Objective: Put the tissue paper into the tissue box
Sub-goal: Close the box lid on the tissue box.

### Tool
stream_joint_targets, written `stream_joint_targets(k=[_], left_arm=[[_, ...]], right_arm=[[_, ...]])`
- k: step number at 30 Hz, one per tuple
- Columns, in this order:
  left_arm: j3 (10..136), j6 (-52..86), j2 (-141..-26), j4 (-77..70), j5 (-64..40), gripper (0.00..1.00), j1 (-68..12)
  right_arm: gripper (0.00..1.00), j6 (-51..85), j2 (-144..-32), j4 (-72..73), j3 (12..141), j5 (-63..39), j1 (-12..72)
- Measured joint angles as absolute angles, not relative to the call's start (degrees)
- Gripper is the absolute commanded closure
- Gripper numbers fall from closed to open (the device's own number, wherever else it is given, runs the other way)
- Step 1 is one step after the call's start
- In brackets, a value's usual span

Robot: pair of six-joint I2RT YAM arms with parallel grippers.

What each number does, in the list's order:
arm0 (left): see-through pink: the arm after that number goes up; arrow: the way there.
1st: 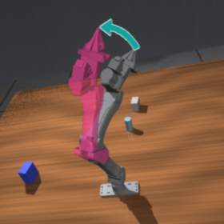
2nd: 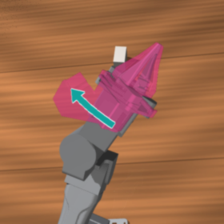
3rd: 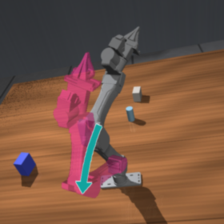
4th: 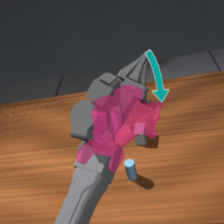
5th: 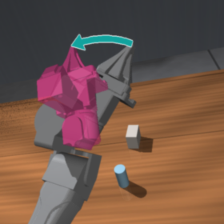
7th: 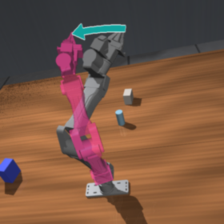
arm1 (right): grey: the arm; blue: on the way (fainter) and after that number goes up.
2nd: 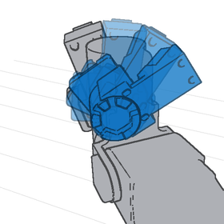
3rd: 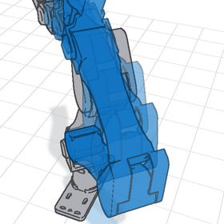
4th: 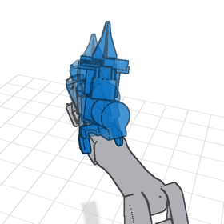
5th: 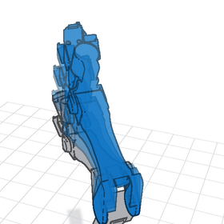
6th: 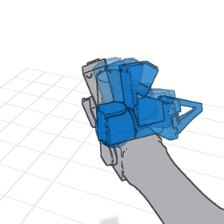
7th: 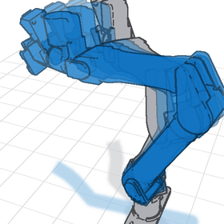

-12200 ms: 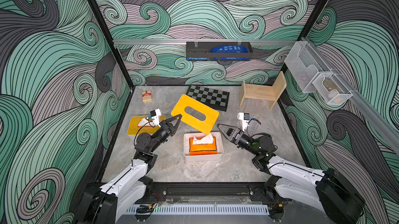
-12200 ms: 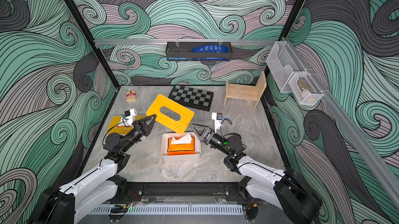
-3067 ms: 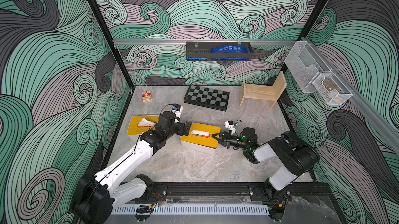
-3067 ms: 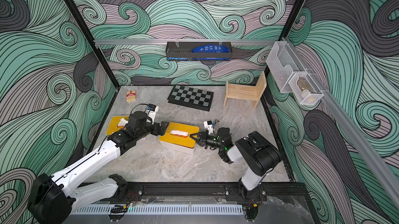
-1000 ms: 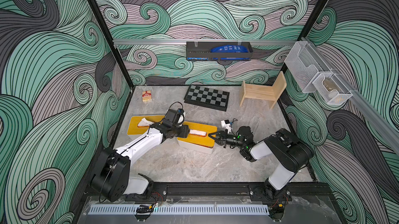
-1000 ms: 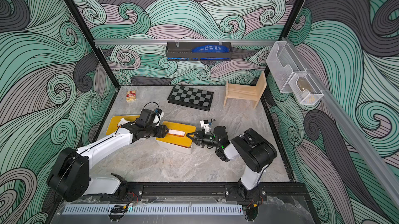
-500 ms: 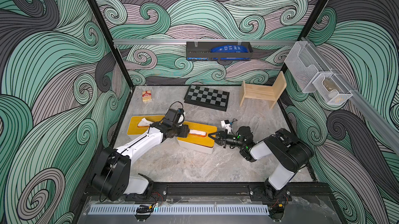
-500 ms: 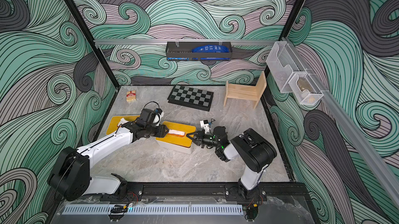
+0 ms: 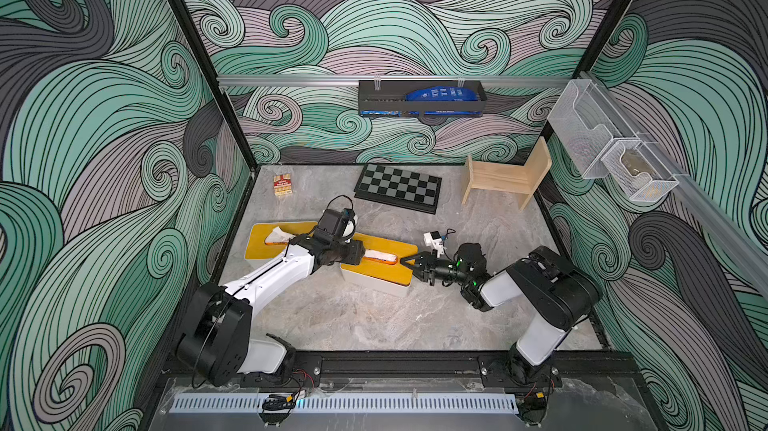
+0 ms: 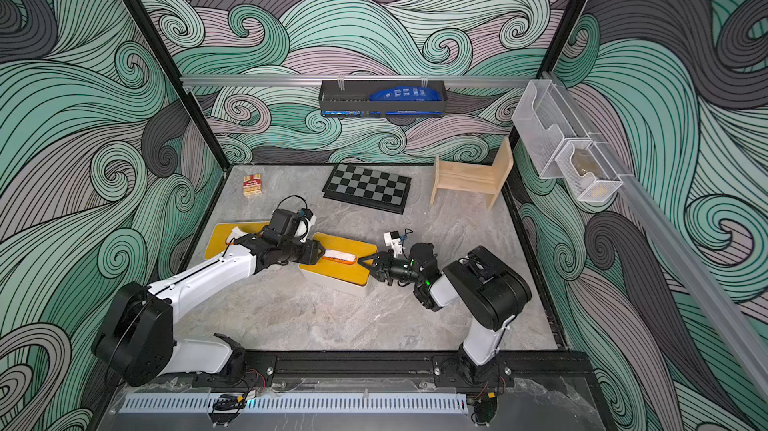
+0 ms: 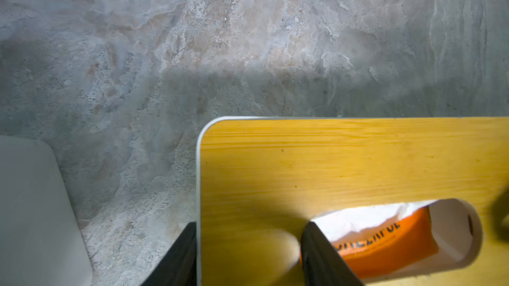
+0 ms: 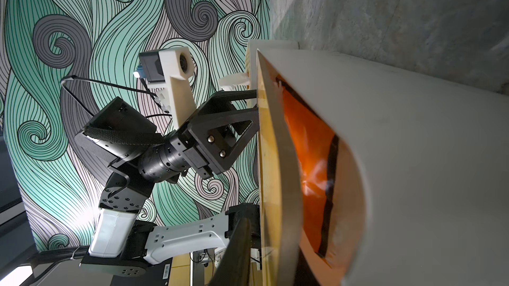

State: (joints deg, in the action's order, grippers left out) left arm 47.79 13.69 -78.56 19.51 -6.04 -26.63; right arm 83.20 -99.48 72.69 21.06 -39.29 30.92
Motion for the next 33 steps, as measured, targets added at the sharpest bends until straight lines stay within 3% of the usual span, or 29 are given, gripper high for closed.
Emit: stream_joint_targets(k=[33], left_arm=[[47.90, 13.26, -78.78, 19.73, -5.13, 0.54, -26.68]], right_arm=[[0.57, 62.59, -78.06, 38.24, 21.37, -40.77, 20.32]])
